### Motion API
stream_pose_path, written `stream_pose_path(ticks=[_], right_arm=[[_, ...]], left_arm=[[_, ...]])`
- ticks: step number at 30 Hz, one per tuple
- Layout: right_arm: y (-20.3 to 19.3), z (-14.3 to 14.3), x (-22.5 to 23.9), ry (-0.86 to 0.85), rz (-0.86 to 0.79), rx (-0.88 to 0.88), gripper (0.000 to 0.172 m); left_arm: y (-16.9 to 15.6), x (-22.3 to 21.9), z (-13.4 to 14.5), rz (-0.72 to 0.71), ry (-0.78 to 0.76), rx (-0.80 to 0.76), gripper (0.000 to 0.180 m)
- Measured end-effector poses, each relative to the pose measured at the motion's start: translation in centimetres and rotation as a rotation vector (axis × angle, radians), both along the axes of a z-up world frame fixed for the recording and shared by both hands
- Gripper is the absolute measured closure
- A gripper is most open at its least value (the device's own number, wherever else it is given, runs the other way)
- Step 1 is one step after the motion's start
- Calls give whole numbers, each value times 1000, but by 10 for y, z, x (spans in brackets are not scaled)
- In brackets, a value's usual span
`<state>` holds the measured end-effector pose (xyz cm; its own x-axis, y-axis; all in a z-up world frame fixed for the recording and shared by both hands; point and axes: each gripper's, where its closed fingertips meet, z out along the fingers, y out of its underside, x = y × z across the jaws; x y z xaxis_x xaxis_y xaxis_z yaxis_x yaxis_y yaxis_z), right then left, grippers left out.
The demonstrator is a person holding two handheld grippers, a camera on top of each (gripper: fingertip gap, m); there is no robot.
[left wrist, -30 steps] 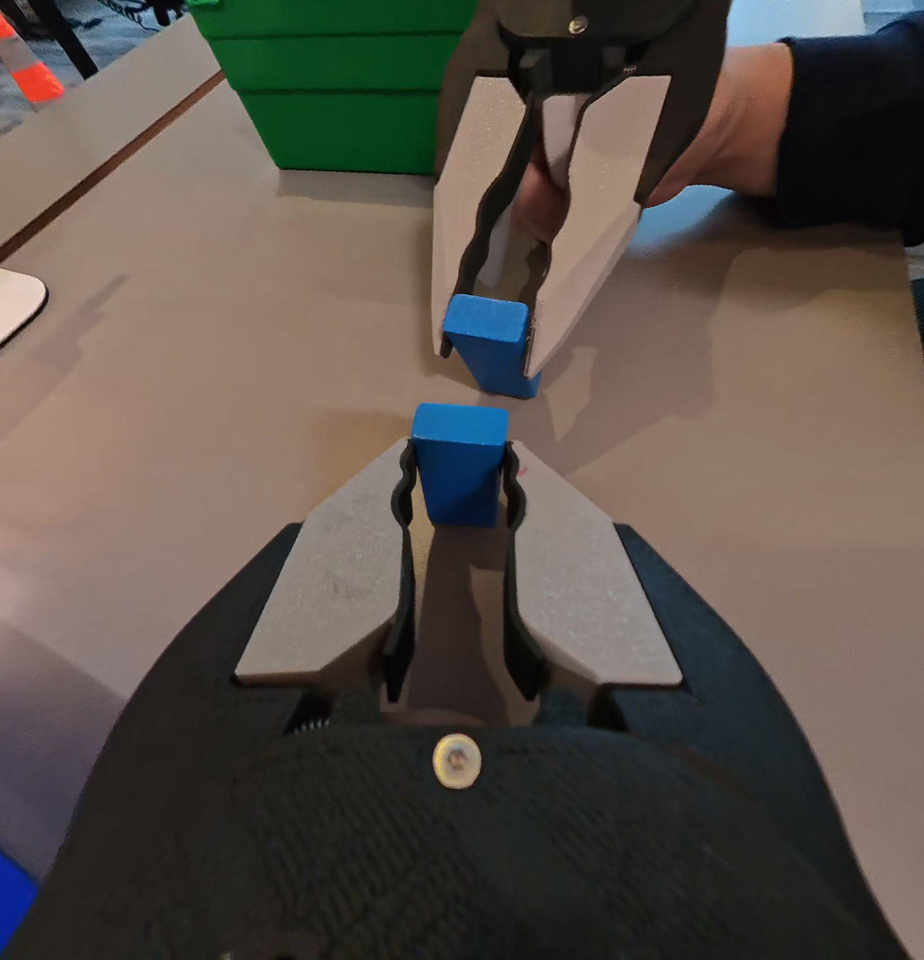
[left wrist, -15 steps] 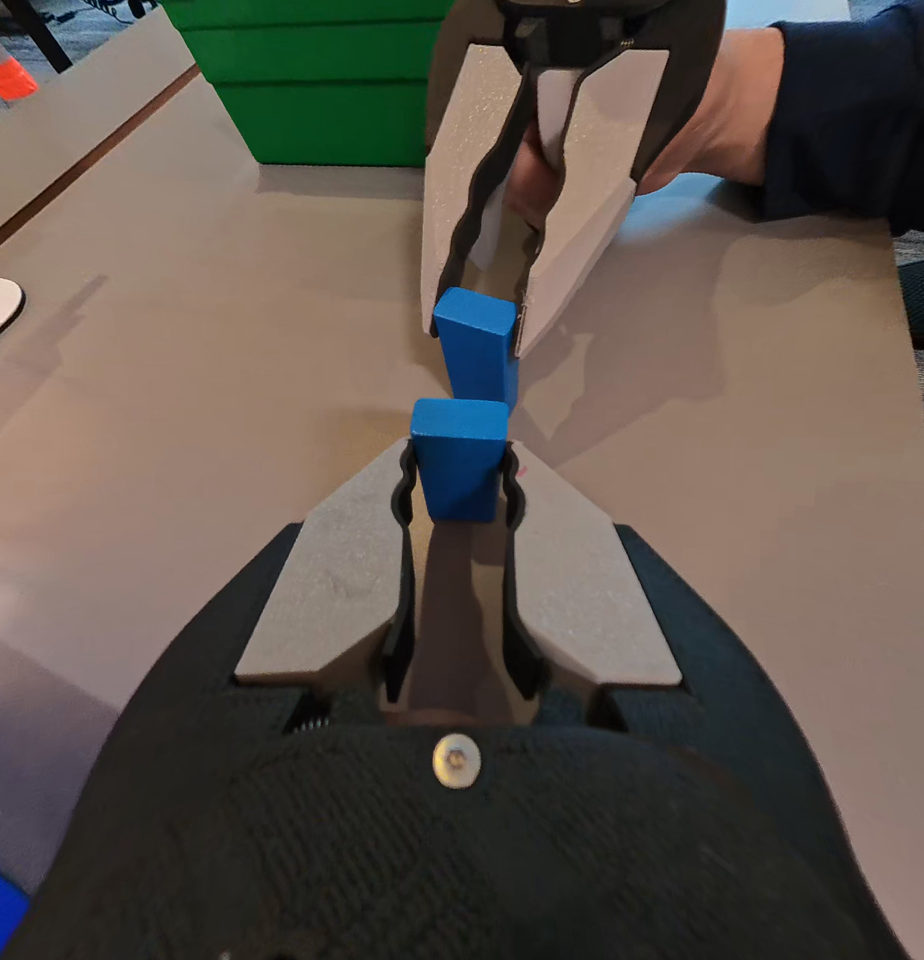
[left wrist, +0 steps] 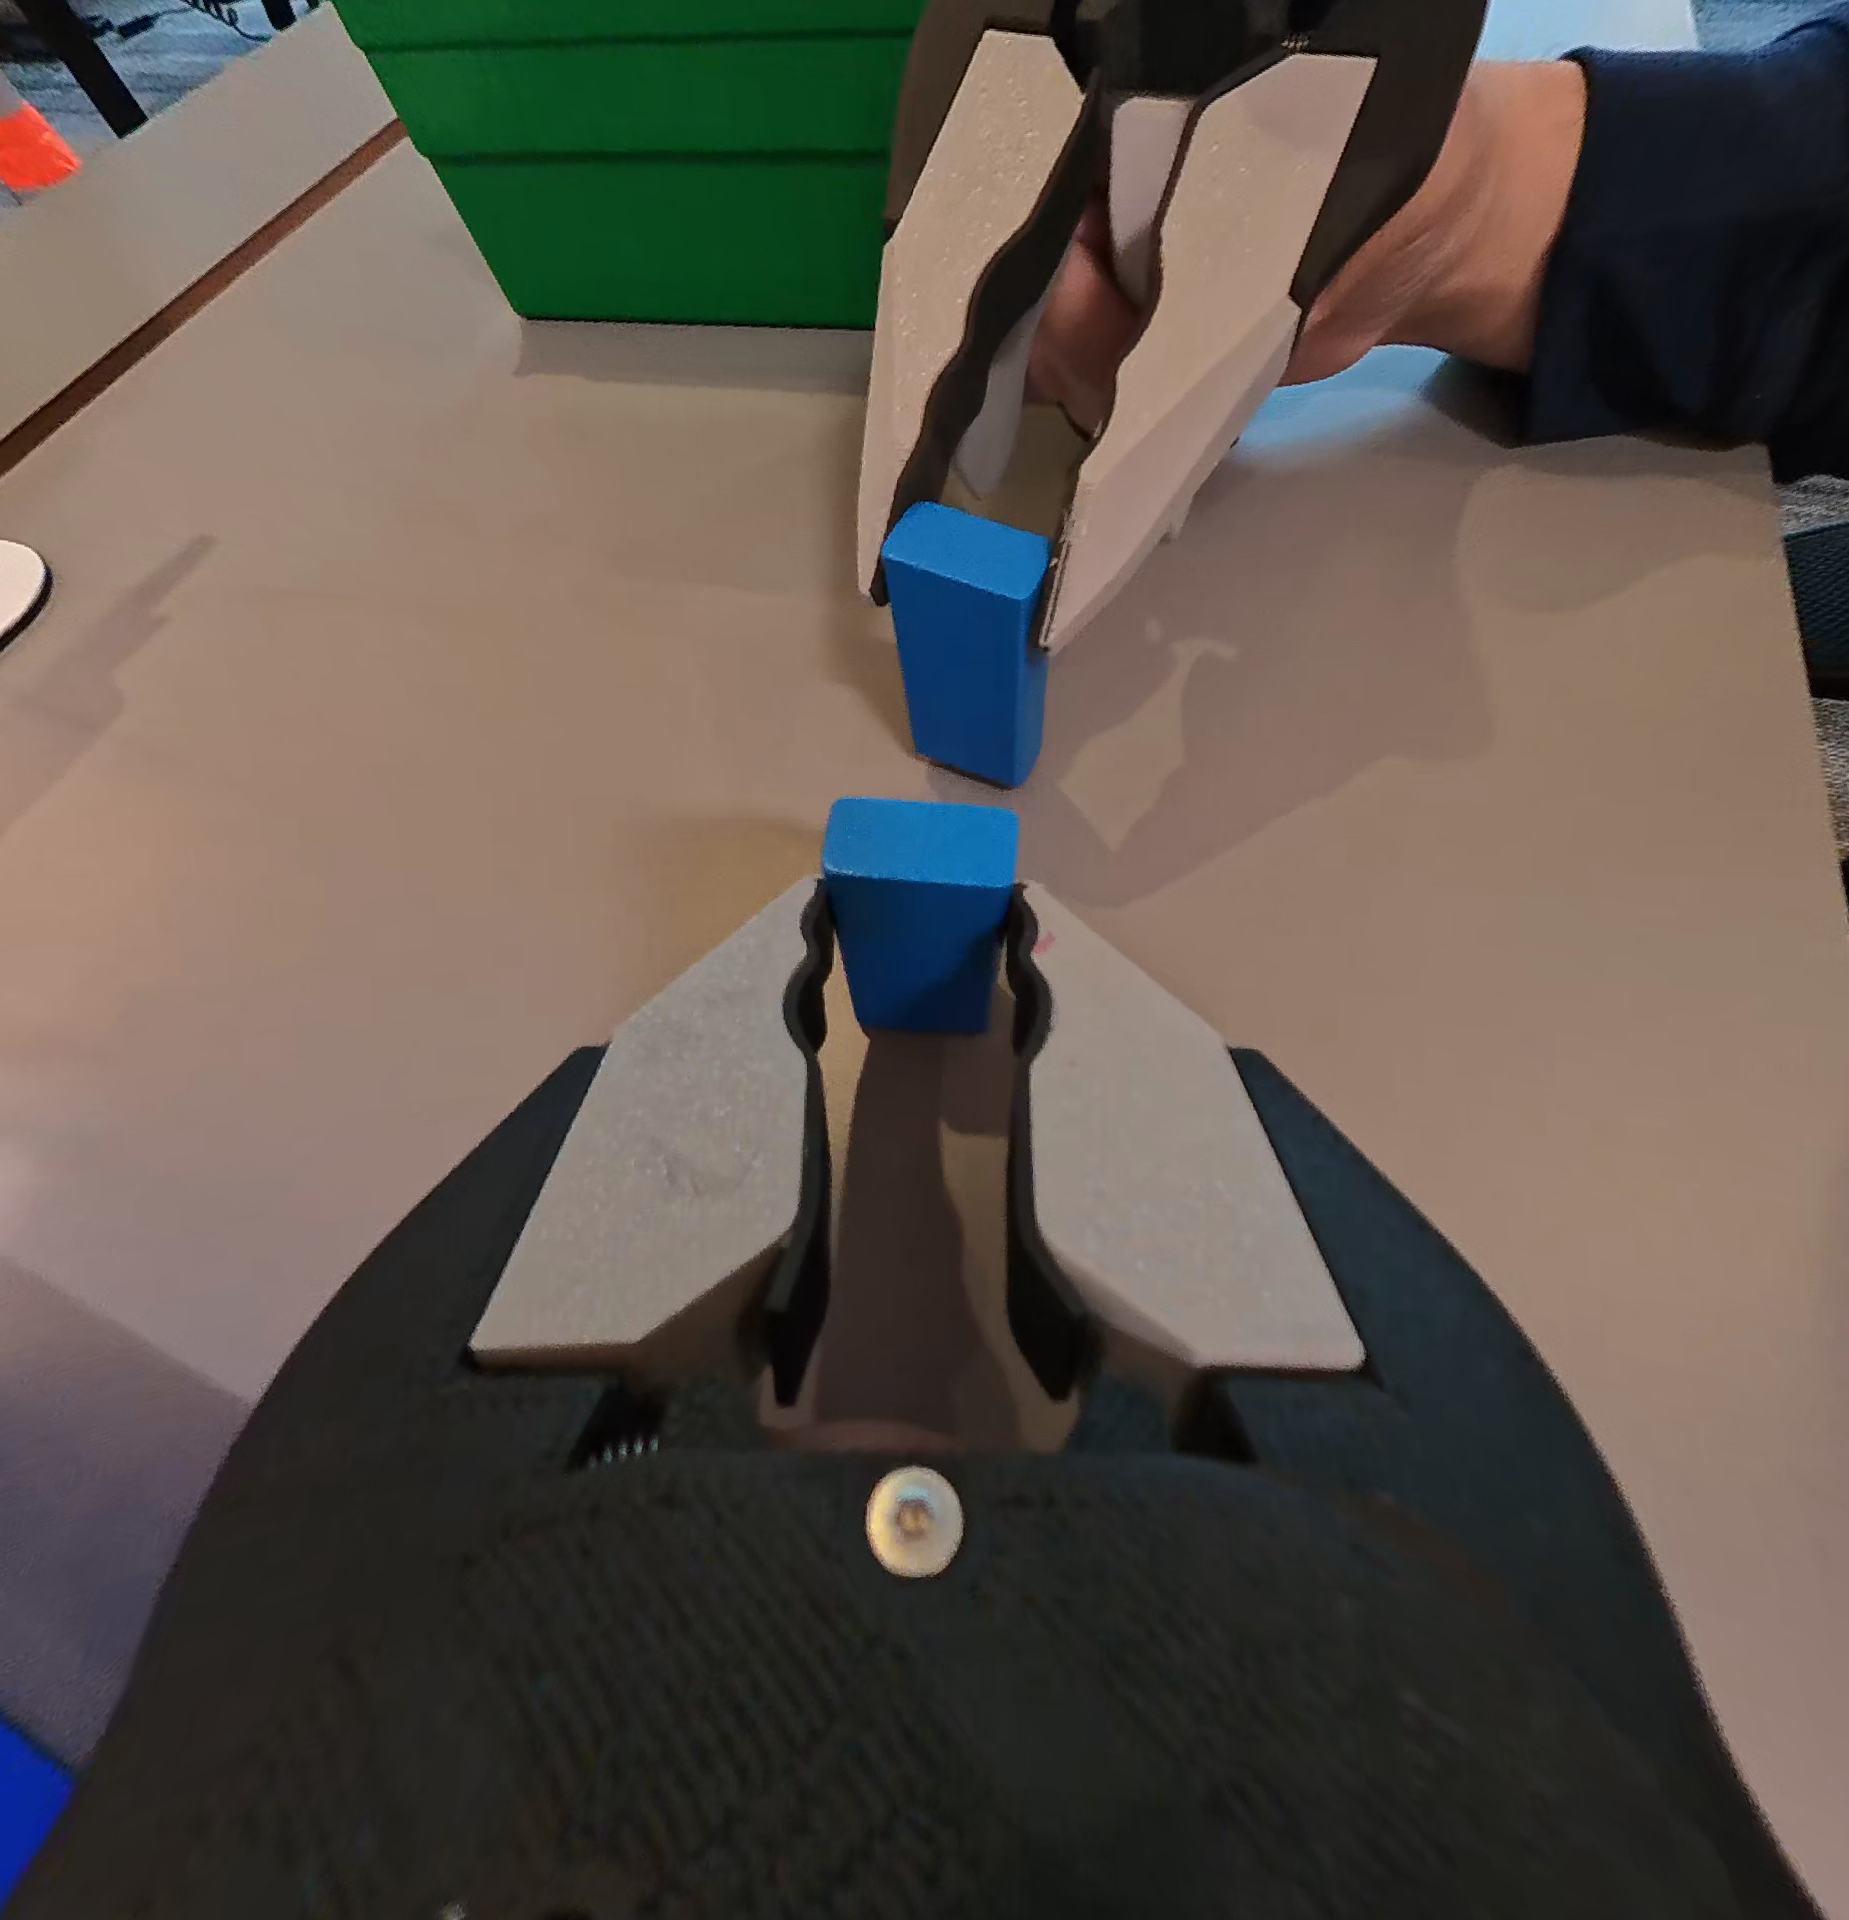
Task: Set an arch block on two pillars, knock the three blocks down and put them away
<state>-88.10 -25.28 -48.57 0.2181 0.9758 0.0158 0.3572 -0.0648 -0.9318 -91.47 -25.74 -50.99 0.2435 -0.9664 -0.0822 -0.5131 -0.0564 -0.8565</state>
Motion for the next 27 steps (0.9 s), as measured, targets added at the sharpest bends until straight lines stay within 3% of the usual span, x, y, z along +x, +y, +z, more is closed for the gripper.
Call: stream_pose_path(ticks=[27], right_arm=[[1,-1,2,-5,-3,-11,143]], left_arm=[[0,0,0,1,5,13,150]])
